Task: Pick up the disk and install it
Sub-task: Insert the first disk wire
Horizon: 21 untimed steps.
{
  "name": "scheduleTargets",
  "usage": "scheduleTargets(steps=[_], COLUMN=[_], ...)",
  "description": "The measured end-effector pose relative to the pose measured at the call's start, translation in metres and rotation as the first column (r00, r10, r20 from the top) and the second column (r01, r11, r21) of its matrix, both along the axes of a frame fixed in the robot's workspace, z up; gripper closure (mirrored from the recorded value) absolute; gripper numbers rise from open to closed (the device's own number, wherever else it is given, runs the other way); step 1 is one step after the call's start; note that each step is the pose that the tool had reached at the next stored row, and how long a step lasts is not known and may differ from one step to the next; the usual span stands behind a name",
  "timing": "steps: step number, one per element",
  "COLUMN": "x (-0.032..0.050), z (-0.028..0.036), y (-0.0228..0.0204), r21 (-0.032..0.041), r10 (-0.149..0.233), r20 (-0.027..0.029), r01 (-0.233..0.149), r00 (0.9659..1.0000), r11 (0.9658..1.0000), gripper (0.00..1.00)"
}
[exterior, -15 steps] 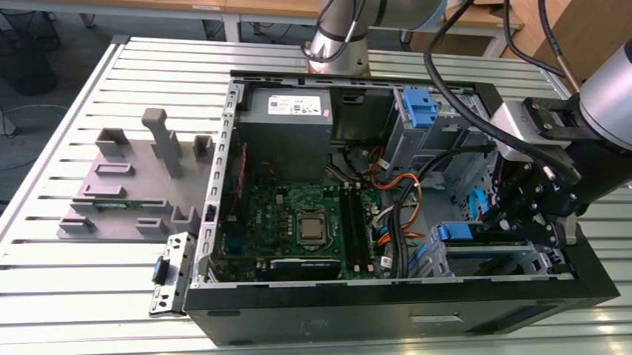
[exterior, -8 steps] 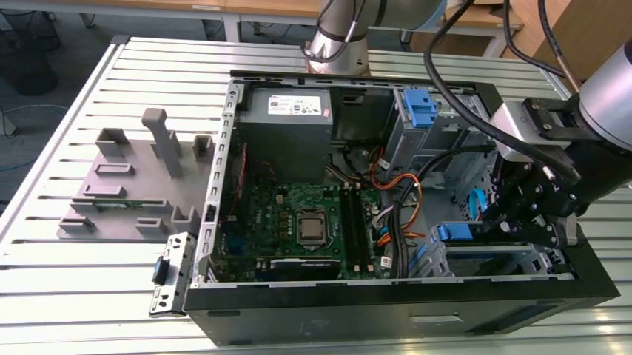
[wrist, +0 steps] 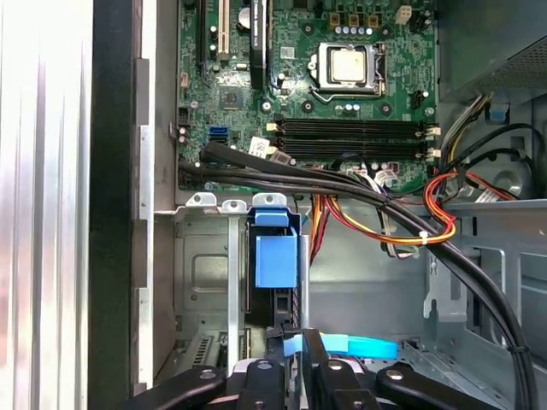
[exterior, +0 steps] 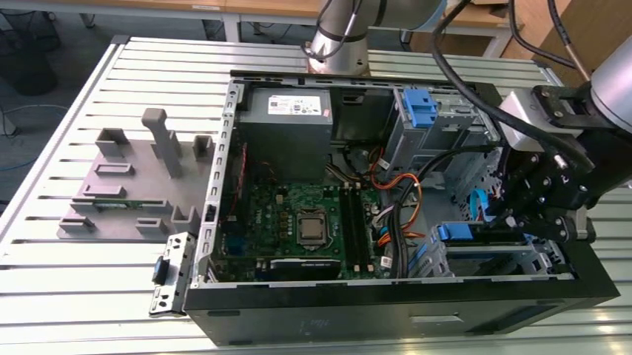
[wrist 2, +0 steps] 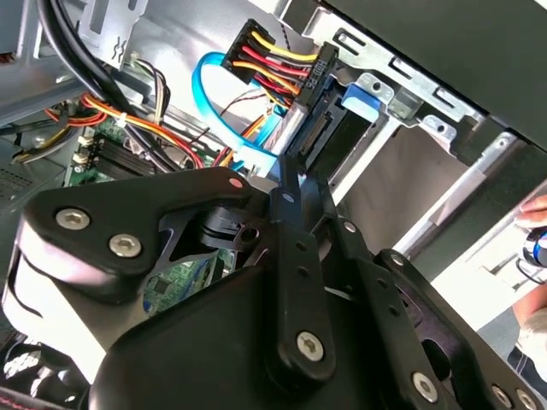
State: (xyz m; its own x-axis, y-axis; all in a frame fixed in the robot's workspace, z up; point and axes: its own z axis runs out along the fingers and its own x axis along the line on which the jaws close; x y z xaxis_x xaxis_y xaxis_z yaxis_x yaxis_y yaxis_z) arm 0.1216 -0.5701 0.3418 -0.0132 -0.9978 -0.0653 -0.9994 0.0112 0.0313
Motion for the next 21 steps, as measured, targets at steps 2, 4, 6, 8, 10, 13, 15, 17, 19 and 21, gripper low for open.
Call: scheduleTargets(steps=[2, 4, 6, 8, 10, 13, 15, 17, 19, 21], x=[0.0, 0.0, 0.0, 0.0, 0.0, 0.0, 0.0, 0.0011, 0.0028, 0.0035], z=[0.0036, 0.0074, 0.0104, 0.0123, 0.0126, 0.0129, 0.0129, 0.0132, 0.013, 0.0129], y=[0.0, 0.0, 0.0, 0.0, 0.0, 0.0, 0.0, 0.0, 0.0, 0.0], r21=[-0.0001, 0.0, 0.0, 0.0, 0.0003, 0.0, 0.0001, -0.0004, 0.0, 0.0001], r10=[0.0, 0.0, 0.0, 0.0, 0.0, 0.0, 0.0, 0.0, 0.0, 0.0], r20=[0.0, 0.0, 0.0002, 0.0003, 0.0003, 0.0003, 0.0003, 0.0003, 0.0003, 0.0003], r01=[0.0, 0.0, 0.0, 0.0, 0.0, 0.0, 0.0, 0.0, 0.0, 0.0], r00=[1.0, 1.0, 1.0, 1.0, 1.0, 1.0, 1.0, 1.0, 1.0, 1.0], r11=[1.0, 1.0, 1.0, 1.0, 1.0, 1.0, 1.0, 1.0, 1.0, 1.0], gripper=[0.76, 0.76, 0.76, 0.76, 0.76, 0.76, 0.76, 0.76, 0.76, 0.76])
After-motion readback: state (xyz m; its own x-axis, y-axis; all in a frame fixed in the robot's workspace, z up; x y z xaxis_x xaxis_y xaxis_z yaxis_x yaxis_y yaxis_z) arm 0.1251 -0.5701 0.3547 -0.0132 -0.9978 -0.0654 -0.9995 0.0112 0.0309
